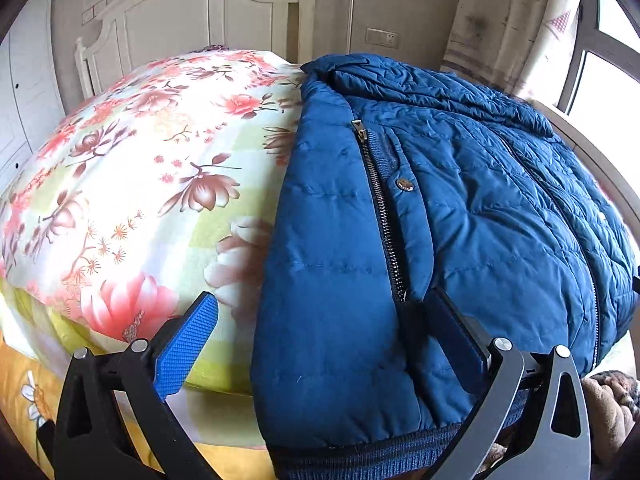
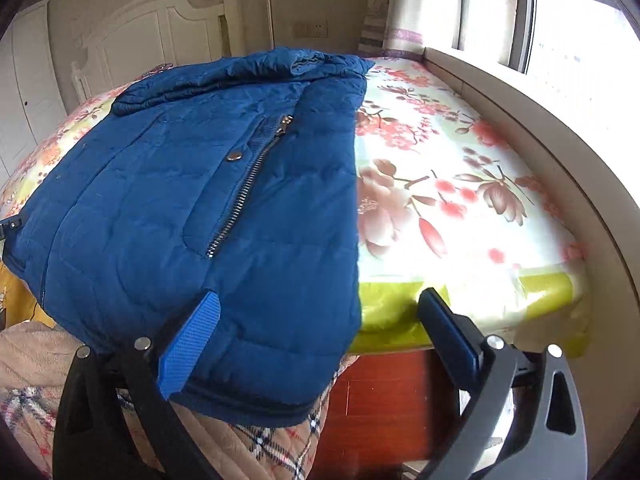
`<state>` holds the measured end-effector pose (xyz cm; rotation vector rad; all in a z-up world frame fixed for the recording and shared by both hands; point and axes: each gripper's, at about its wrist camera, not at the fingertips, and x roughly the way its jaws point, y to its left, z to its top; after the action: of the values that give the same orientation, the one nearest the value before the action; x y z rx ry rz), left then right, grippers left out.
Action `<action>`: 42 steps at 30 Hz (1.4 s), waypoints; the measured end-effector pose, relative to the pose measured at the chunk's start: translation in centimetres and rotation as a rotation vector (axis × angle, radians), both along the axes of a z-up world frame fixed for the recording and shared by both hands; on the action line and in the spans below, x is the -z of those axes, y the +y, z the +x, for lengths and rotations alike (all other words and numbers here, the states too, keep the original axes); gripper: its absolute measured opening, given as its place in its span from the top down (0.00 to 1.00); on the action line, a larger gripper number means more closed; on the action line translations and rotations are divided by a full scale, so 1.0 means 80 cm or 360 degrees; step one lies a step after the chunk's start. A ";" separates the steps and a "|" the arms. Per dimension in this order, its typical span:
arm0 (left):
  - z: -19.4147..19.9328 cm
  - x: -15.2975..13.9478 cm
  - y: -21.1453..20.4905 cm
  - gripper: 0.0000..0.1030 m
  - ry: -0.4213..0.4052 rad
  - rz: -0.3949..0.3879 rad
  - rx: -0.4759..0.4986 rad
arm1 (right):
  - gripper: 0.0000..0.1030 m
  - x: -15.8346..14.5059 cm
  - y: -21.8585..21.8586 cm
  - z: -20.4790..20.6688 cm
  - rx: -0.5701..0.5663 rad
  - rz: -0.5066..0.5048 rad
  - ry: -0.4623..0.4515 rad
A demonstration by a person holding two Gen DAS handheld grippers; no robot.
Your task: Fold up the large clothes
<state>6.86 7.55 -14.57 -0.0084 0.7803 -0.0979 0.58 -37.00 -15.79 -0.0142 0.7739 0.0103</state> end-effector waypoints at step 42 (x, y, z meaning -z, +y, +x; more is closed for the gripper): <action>-0.058 -0.115 0.036 0.92 -0.0332 -0.0705 0.0323 | 0.90 -0.148 -0.004 -0.076 -0.0432 0.0561 -0.0596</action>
<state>2.20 10.45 -5.36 -0.3343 0.5371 -0.4561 -5.51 -37.30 -3.92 0.2085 0.3832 0.3915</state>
